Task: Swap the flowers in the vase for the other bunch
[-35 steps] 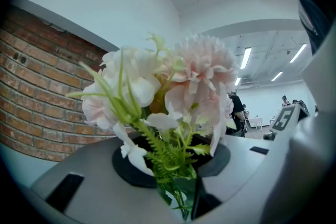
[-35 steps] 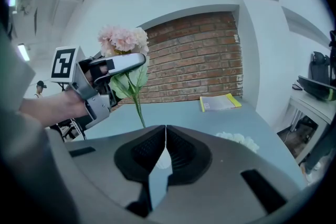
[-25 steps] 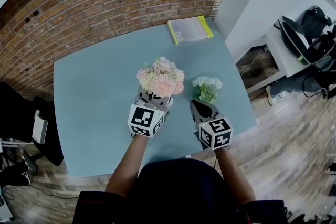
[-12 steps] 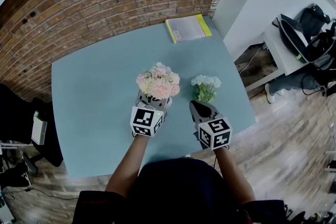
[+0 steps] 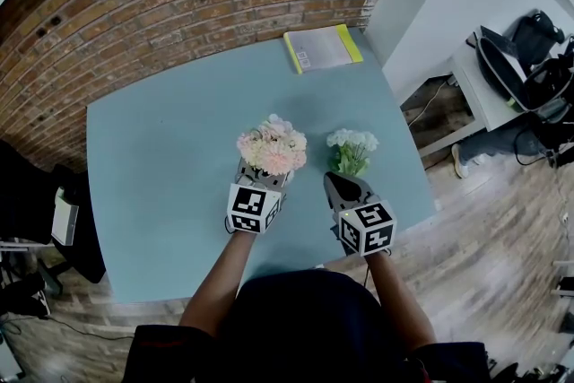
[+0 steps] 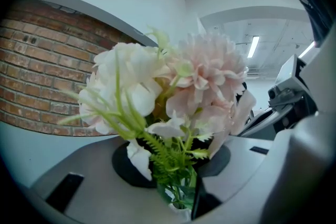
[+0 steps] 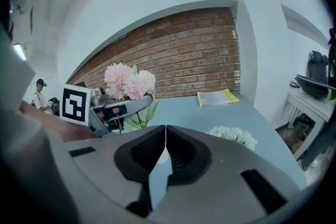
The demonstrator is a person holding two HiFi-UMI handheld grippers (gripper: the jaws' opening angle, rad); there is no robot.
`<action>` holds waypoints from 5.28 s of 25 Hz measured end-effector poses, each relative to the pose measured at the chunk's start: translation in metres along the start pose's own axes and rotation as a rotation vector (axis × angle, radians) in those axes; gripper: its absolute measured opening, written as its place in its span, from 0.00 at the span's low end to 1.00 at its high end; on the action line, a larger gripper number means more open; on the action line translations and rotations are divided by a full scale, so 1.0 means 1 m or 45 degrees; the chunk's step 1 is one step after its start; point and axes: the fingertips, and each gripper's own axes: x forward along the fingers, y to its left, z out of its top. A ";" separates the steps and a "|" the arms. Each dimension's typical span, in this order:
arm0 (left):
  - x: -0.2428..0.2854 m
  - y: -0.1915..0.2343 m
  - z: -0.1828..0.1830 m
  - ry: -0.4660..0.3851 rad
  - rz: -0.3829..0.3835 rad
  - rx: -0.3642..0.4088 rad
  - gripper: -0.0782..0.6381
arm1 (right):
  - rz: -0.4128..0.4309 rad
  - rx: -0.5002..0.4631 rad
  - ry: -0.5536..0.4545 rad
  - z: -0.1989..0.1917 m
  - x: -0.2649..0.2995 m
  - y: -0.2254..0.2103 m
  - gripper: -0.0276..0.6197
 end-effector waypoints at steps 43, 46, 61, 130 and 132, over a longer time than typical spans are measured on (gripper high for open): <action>0.005 0.003 -0.027 0.089 -0.011 -0.082 0.77 | 0.051 -0.014 0.045 -0.005 0.015 0.009 0.07; 0.003 0.001 -0.028 0.097 -0.029 -0.075 0.78 | 0.052 -0.013 0.038 -0.004 0.015 0.009 0.07; -0.012 0.001 -0.033 0.142 -0.042 -0.067 0.80 | 0.105 -0.054 0.008 0.010 0.024 0.017 0.07; -0.083 -0.037 0.020 0.038 0.314 0.041 0.12 | 0.398 -0.187 -0.167 0.061 0.029 -0.002 0.07; -0.084 -0.038 0.019 0.042 0.304 0.041 0.12 | 0.385 -0.181 -0.172 0.061 0.026 -0.002 0.07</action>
